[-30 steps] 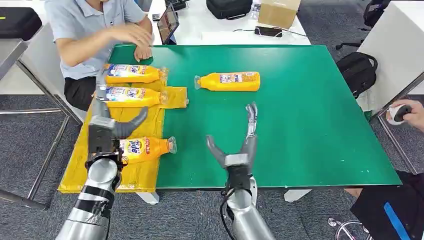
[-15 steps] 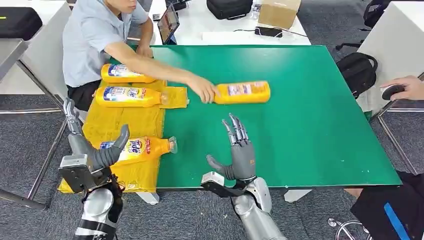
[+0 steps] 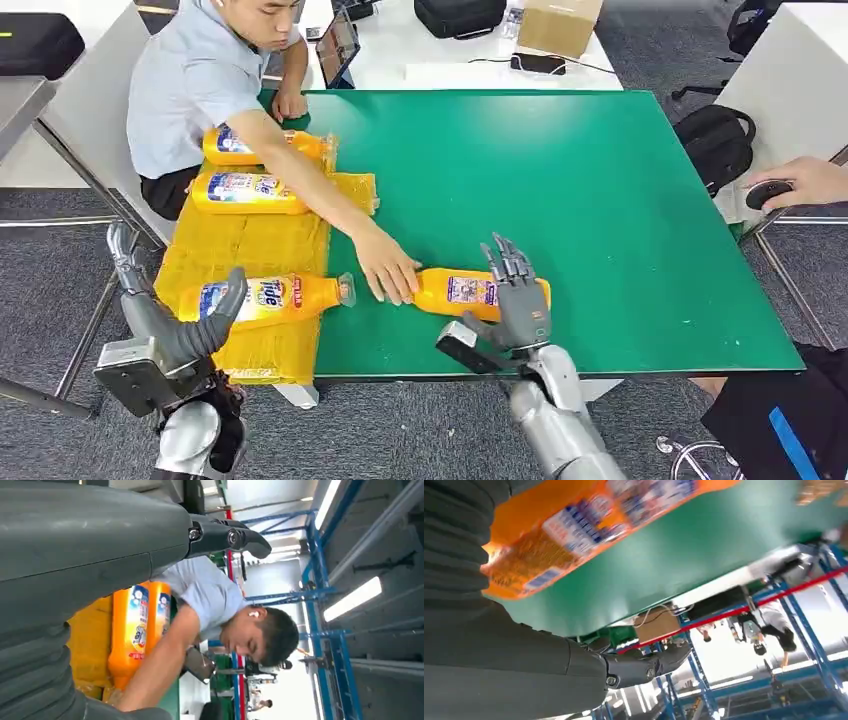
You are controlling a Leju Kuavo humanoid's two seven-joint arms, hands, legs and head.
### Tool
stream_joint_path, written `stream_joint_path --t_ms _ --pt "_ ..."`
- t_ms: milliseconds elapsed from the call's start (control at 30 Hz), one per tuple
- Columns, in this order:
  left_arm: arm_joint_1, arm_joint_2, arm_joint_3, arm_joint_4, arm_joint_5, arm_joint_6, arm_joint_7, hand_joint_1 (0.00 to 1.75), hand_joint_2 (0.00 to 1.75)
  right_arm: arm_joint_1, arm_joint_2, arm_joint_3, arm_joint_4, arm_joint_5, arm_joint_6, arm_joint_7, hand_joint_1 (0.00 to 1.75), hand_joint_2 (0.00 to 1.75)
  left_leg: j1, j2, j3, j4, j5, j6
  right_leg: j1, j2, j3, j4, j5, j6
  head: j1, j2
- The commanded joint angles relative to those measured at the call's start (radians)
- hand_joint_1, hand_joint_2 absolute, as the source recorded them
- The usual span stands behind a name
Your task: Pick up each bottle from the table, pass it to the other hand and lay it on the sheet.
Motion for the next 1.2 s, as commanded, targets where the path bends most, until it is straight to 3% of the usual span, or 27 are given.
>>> stream_joint_path --t_ms 33,133,233,400,567,867,900,933,967,1200 --pt "-0.028 0.006 -0.034 0.023 -0.011 -0.019 0.014 0.00 1.75 -0.167 -0.083 0.079 0.241 0.042 0.102 0.098 0.00 1.75 0.000 0.001 0.002 0.000 0.000 0.001 0.000 0.000 0.001 0.000 0.000 -0.002 0.000 0.000" --pt "-0.032 0.011 -0.033 0.036 -0.028 -0.028 0.044 0.00 1.75 -0.209 -0.084 0.105 0.315 0.091 0.176 0.219 0.00 1.75 0.001 0.002 0.002 0.000 0.000 0.001 0.001 0.000 0.001 0.000 0.000 -0.002 0.000 0.000" --pt "-0.031 0.012 -0.028 0.041 -0.040 -0.029 0.059 0.00 1.75 -0.231 -0.093 0.131 0.348 0.145 0.178 0.304 0.00 1.75 0.001 0.002 0.003 -0.001 0.000 0.001 0.001 0.000 0.001 0.000 0.000 -0.001 -0.001 0.000" --pt "-0.025 0.013 -0.021 0.036 -0.048 -0.027 0.062 0.00 1.75 -0.234 -0.095 0.134 0.344 0.163 0.158 0.325 0.00 1.75 0.001 0.002 0.003 -0.001 0.000 0.001 0.001 0.000 0.003 0.000 -0.001 -0.002 0.000 0.000" --pt "-0.044 0.015 -0.016 0.064 -0.048 -0.039 0.075 0.00 1.75 -0.269 -0.078 0.113 0.397 0.128 0.321 0.341 0.00 1.75 0.001 0.002 0.003 -0.001 0.000 0.001 0.001 0.000 0.003 0.000 0.000 -0.002 0.000 0.000" --pt "-0.046 0.013 -0.009 0.071 -0.041 -0.043 0.061 0.00 1.75 -0.304 -0.064 0.143 0.456 0.144 0.437 0.373 0.00 1.75 0.001 0.002 0.007 -0.001 0.000 0.001 0.001 0.000 0.006 -0.001 0.000 -0.002 0.000 0.000" --pt "-0.048 0.012 -0.008 0.073 -0.040 -0.044 0.060 0.00 1.75 -0.307 -0.064 0.144 0.463 0.142 0.460 0.375 1.22 1.75 0.001 0.003 0.008 -0.001 0.000 0.001 0.001 0.000 0.006 -0.001 0.000 -0.002 0.000 0.000" --pt "-0.051 0.013 -0.009 0.077 -0.037 -0.050 0.059 0.00 1.75 -0.312 -0.064 0.152 0.471 0.146 0.485 0.378 1.55 1.75 0.001 0.003 0.009 -0.001 0.000 0.001 0.002 0.000 0.007 -0.001 0.000 -0.003 0.000 0.000" --pt "-0.052 0.012 -0.008 0.080 -0.031 -0.057 0.061 0.00 1.75 -0.315 -0.064 0.155 0.477 0.144 0.513 0.379 1.69 1.75 0.001 0.002 0.009 -0.001 0.001 0.001 0.001 0.000 0.008 -0.001 0.000 -0.002 0.000 0.000" --pt "-0.055 0.013 -0.005 0.086 -0.029 -0.059 0.060 0.00 1.75 -0.311 -0.067 0.153 0.473 0.141 0.516 0.380 1.69 1.75 0.001 0.002 0.013 -0.001 0.001 0.001 0.002 -0.001 0.010 -0.002 0.000 -0.003 0.000 0.000"
